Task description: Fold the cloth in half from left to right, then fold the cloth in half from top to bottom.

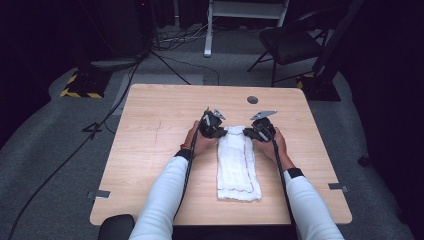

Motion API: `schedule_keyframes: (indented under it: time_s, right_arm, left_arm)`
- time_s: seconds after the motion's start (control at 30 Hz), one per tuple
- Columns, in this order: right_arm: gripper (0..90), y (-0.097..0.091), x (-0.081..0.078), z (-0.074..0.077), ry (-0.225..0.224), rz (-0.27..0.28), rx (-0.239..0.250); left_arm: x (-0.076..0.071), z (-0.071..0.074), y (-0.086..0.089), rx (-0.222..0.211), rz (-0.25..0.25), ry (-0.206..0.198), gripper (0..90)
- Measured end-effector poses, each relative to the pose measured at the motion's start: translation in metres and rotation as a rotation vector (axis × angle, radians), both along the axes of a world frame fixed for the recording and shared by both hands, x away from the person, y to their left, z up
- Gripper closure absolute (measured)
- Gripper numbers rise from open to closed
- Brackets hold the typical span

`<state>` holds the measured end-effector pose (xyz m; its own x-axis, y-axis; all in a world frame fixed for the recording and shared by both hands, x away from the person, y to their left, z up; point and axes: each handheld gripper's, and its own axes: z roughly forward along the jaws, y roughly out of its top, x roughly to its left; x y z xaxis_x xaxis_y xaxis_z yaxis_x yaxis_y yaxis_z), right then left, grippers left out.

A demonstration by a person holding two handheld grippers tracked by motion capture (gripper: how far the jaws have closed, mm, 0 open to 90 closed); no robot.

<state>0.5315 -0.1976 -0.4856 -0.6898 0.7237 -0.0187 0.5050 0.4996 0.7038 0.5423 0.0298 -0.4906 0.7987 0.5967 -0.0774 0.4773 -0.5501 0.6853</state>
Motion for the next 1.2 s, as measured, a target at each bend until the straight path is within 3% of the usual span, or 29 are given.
schedule_keyframes:
  time_s: [0.17,0.2,0.37,0.57,1.2]
  right_arm:
    - [84.0,0.0,0.0,0.009,-0.058,-0.015,-0.007]
    - [84.0,-0.001,0.001,0.011,-0.066,-0.019,-0.004]
    - [84.1,-0.002,0.002,0.021,-0.101,-0.031,0.009]
    - [84.3,0.0,-0.001,0.038,-0.17,-0.034,0.027]
    - [84.5,0.0,-0.003,0.074,-0.268,-0.035,0.058]
  left_arm:
    - [0.004,0.007,-0.002,0.006,0.007,-0.024,82.4]
    - [0.006,0.012,-0.003,0.008,0.01,-0.047,82.5]
    - [0.007,0.022,-0.004,0.015,0.022,-0.08,82.9]
    - [0.008,0.038,0.001,-0.024,0.055,-0.129,82.9]
    - [0.007,0.074,0.003,-0.023,0.049,-0.217,82.7]
